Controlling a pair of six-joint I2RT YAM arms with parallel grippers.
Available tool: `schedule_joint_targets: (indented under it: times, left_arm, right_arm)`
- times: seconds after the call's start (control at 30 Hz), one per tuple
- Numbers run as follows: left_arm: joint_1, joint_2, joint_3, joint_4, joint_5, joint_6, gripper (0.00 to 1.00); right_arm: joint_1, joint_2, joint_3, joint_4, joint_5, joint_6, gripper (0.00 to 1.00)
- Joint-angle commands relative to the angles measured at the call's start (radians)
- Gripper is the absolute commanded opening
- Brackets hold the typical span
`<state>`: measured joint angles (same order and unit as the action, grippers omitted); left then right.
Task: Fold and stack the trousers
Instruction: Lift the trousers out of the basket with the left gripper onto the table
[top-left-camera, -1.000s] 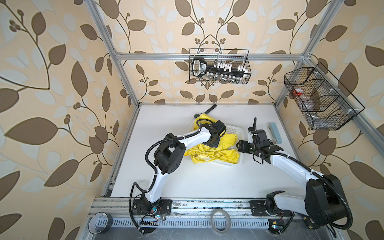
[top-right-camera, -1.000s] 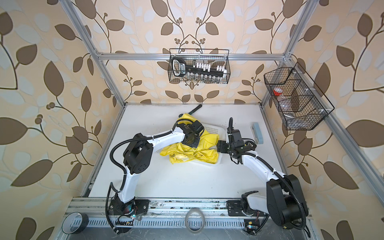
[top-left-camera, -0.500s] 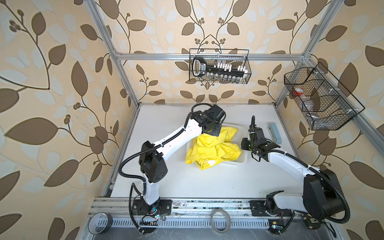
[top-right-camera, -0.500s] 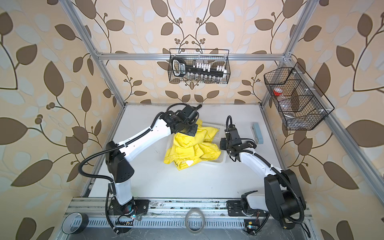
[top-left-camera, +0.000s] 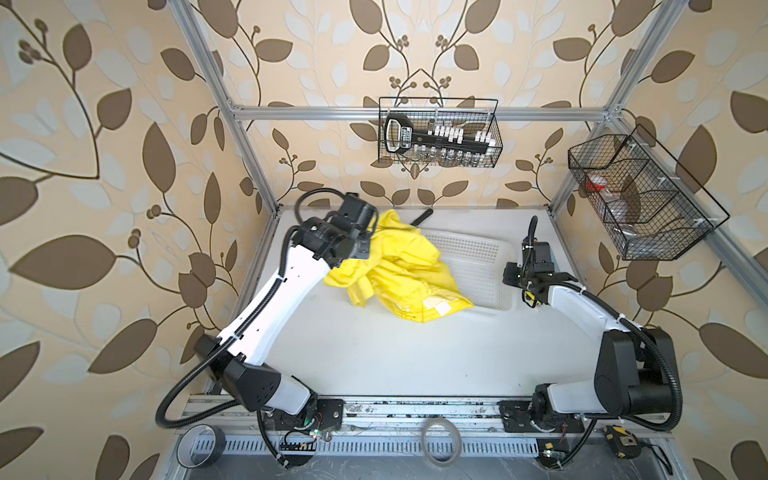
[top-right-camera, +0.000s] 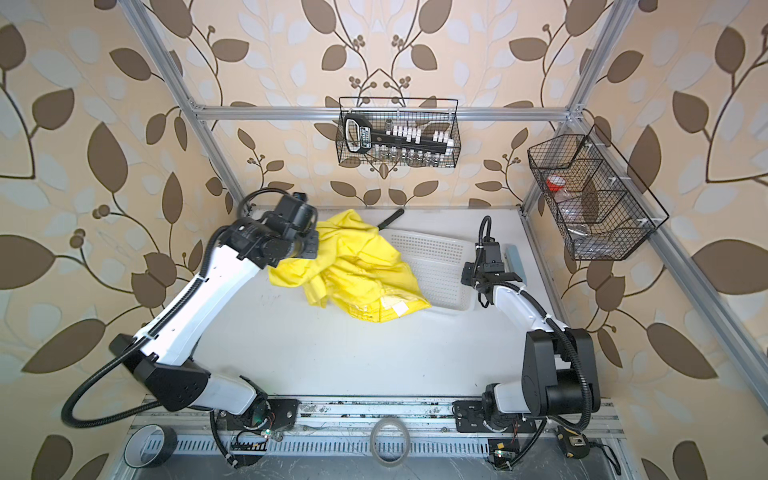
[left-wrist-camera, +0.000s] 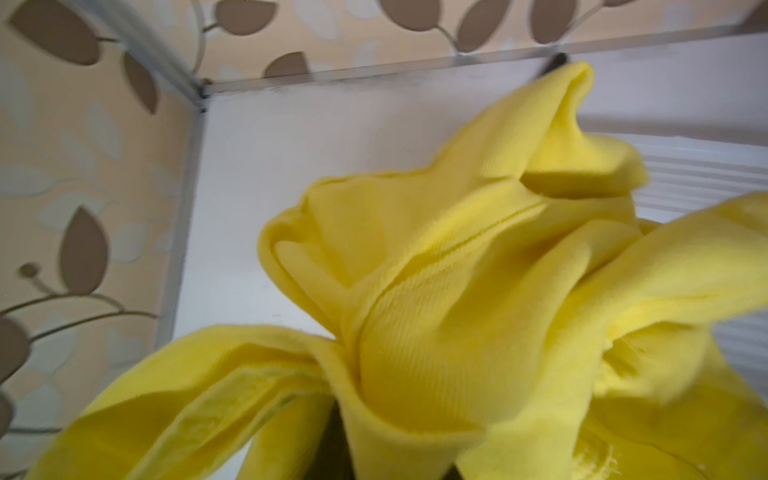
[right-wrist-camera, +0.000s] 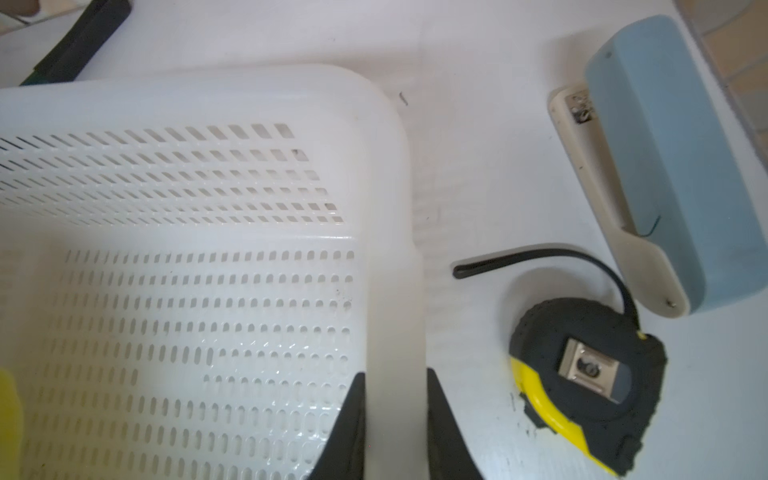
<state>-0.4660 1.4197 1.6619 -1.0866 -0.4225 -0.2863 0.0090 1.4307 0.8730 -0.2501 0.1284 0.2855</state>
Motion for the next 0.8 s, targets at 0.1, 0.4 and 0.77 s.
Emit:
schedule_joint_targets:
  times: [0.1, 0.4, 0.77]
  left_arm:
    - [0.158, -0.152, -0.105, -0.035, -0.195, 0.022, 0.00]
    - [0.360, -0.225, -0.166, 0.004, -0.401, 0.018, 0.00]
    - [0.414, -0.205, -0.347, 0.102, 0.291, 0.023, 0.00]
  right_arm:
    - [-0.050, 0.100, 0.122, -0.011, 0.074, -0.093, 0.13]
    - [-0.073, 0.272, 0.297, 0.009, 0.196, -0.122, 0.13]
    - [-0.103, 0.497, 0.531, 0.002, 0.166, -0.206, 0.19]
